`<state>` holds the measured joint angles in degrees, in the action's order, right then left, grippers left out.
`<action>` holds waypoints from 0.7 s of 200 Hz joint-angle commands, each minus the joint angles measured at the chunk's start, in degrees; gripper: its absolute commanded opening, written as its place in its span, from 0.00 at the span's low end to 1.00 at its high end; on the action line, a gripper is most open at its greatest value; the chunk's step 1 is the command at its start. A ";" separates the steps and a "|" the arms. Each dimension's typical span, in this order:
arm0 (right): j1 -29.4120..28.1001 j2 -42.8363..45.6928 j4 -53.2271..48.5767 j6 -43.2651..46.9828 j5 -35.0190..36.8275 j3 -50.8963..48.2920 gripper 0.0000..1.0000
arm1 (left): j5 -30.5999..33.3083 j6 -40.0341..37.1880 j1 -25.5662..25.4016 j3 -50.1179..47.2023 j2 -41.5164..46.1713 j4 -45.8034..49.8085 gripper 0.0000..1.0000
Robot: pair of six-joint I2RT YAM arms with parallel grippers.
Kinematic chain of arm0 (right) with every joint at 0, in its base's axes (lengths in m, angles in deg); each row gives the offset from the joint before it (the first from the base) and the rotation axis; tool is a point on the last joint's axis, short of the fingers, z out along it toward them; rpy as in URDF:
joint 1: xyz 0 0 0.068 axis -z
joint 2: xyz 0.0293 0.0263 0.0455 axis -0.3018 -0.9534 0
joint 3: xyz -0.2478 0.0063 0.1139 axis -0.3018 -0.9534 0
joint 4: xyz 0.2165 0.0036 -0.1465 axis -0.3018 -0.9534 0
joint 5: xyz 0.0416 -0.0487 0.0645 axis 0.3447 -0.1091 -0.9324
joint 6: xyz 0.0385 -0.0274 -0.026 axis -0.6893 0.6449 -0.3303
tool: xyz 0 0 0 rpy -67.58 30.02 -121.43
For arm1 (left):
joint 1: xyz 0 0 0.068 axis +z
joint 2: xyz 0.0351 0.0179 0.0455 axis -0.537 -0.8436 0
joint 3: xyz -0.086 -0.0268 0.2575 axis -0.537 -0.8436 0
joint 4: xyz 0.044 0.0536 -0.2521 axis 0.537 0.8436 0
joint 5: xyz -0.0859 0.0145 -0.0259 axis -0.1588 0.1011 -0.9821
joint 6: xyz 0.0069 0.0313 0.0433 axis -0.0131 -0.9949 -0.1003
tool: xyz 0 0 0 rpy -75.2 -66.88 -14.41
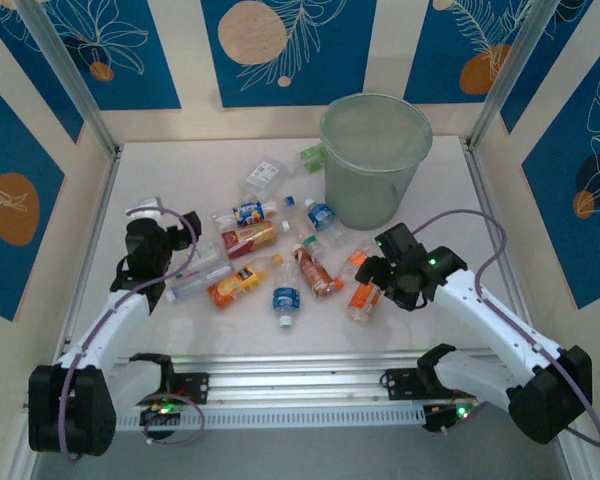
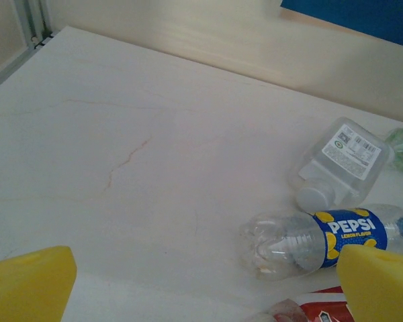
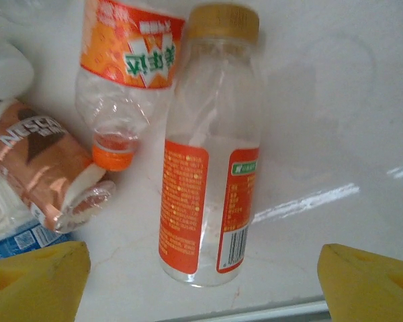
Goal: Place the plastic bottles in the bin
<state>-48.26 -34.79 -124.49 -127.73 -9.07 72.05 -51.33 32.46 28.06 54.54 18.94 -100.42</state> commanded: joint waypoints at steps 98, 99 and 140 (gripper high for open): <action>0.19 -12.55 6.62 -0.84 -4.55 -4.04 0.83 | -2.09 0.66 -0.41 0.72 2.77 1.91 1.00; 0.24 -12.57 6.76 -0.84 -4.65 -4.13 0.83 | -2.09 0.68 -0.41 0.72 2.78 1.88 1.00; 1.80 -14.13 10.68 -1.26 -6.32 -8.28 0.77 | -3.14 0.44 -0.41 0.46 2.97 1.68 1.00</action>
<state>-47.54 -48.17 -116.01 -128.50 -13.11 65.95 -53.10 32.83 28.06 54.54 21.06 -98.93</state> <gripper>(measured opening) 0.768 0.995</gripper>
